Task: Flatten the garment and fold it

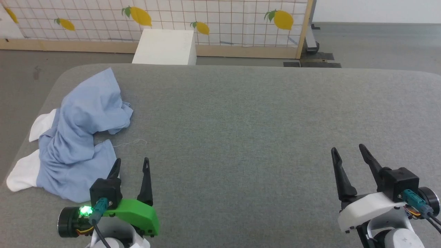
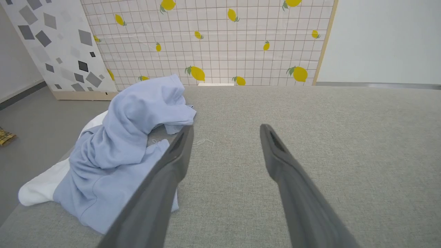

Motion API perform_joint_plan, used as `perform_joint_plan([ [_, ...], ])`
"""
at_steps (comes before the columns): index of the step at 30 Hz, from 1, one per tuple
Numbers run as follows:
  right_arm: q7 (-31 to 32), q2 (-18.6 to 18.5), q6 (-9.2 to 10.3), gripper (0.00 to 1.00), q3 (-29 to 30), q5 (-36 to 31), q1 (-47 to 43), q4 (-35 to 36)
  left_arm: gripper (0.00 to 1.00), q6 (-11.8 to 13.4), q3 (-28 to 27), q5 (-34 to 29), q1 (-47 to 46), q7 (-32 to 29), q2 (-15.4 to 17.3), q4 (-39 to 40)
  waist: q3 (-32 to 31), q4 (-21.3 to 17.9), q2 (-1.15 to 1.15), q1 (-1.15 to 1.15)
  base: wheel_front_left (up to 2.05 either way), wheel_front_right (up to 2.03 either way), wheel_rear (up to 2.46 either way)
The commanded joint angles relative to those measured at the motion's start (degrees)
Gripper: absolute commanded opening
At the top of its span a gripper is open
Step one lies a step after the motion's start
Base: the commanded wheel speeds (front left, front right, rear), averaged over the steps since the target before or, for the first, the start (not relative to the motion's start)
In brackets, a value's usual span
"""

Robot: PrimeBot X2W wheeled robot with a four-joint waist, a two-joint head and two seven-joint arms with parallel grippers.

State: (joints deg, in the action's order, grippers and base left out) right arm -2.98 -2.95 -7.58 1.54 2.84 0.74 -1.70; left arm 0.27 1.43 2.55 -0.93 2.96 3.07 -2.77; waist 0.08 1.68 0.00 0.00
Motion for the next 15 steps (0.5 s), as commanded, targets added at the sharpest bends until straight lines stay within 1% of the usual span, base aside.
perform_joint_plan([
  [1, -0.6, 0.0, 0.02, 1.0, 0.1, 0.6, -1.1, -0.3, 1.0, 0.4, 0.1, 0.5, -0.6, 0.7, 0.0, -0.2, 0.0, 0.8, 0.0, 0.0, 0.0, 0.0, 0.0],
  [15, -2.3, 0.0, 0.03, 1.0, 0.1, 1.9, -1.8, -1.4, 1.0, 0.7, 0.1, 1.3, -0.1, 2.3, 0.1, -1.3, -0.2, 7.4, 0.0, 0.0, 0.0, 0.0, 0.0],
])
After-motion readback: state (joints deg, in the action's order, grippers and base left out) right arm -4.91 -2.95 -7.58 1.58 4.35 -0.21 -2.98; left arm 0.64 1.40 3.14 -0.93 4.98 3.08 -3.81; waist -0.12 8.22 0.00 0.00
